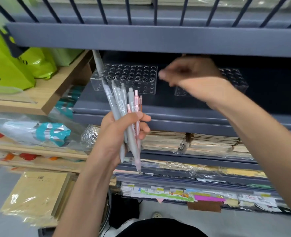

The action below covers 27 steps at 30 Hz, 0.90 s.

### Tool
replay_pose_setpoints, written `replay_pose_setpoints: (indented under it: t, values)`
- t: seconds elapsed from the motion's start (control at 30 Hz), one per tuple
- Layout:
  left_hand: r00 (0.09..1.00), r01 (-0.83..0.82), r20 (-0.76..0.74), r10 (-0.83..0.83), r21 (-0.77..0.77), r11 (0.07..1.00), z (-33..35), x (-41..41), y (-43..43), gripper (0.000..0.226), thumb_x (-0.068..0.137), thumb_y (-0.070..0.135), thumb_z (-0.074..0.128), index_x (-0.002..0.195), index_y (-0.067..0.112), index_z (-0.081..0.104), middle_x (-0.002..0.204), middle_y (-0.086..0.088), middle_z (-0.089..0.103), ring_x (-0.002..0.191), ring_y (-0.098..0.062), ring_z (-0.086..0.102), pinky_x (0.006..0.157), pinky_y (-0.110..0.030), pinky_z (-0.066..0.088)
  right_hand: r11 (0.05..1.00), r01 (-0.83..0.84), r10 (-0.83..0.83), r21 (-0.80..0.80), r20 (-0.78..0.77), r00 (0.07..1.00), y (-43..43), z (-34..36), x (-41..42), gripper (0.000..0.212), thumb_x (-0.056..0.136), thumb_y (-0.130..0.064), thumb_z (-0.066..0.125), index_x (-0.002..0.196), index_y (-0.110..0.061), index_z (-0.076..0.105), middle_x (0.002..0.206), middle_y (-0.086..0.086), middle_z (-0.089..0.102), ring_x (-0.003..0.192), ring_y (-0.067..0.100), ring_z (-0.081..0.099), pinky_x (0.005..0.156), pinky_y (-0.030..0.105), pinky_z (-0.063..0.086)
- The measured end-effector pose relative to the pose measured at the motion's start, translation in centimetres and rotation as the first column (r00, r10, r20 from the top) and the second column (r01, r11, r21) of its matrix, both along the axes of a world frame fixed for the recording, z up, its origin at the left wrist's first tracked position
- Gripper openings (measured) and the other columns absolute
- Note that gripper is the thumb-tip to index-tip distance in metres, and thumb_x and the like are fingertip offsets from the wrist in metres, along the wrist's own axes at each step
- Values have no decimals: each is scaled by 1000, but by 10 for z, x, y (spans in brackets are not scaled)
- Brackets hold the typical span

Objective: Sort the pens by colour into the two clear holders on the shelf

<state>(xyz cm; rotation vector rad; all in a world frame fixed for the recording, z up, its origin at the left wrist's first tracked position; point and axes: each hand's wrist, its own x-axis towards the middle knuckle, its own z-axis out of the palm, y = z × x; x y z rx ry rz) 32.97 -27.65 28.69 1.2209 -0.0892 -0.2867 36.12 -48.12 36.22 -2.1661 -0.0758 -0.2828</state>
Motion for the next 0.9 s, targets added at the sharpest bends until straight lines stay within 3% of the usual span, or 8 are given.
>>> replay_pose_setpoints:
  t: [0.13,0.37,0.47,0.53,0.6,0.67,0.77,0.9]
  values:
    - [999,26,-28,-27,-32,999,5,0,-13,24,80,8,70,100,-4,64,73,-17,71,51,-23,62,45,-27,47,973,-227,222,-39,-106,969,12,0,-11,16,78,-39,78,78,-23,76,74,-10,74,68,3,65,65,20,51]
    - [996,86,-9,-86,-27,996,6,-5,-24,14,95,4,58,108,-3,61,81,-17,76,71,-29,75,54,-28,57,978,-206,198,-19,-204,959,4,-8,-15,17,77,-38,79,82,-22,76,82,-7,75,78,6,70,74,21,55]
    - [995,94,-23,-96,-85,992,6,-6,-29,16,97,3,50,108,-5,58,89,-24,75,84,-38,75,66,-33,61,981,-172,186,88,-186,965,-5,-12,-19,14,78,-32,80,82,-19,76,74,-5,74,65,4,66,60,15,51]
    - [994,96,-35,-99,-94,991,4,-5,-28,12,96,1,50,105,-3,56,92,-26,74,88,-41,74,69,-34,61,969,-137,170,205,-149,974,-14,-13,-22,8,80,-25,78,80,-18,75,63,-4,68,54,7,55,48,19,40]
    - [994,106,-35,-108,-55,993,3,-3,-25,9,95,0,51,102,-2,56,90,-26,74,86,-39,75,68,-33,61,929,-108,139,353,-62,988,-26,-11,-24,6,85,-16,74,79,-15,72,59,-3,62,50,12,47,44,23,33]
    - [994,107,-25,-107,-9,994,1,-3,-26,7,95,2,54,100,0,59,88,-23,75,76,-32,76,63,-29,60,888,-71,82,455,-6,997,-37,-6,-26,6,87,-14,71,82,-10,70,64,-1,64,50,14,53,42,23,37]
    - [997,80,7,-80,47,996,-2,-4,-33,4,94,7,57,97,5,60,86,-17,76,55,-20,66,52,-26,53,865,-27,30,501,3,1000,-42,-2,-30,8,89,-14,68,85,-7,67,71,2,71,54,16,63,44,23,47]
    - [998,61,-4,-61,46,997,-4,-6,-41,5,90,9,60,94,6,59,84,-13,75,46,-15,52,42,-25,41,815,-1,-3,580,6,1000,-36,-6,-35,8,92,-7,63,85,-7,59,74,10,74,59,24,70,49,26,53]
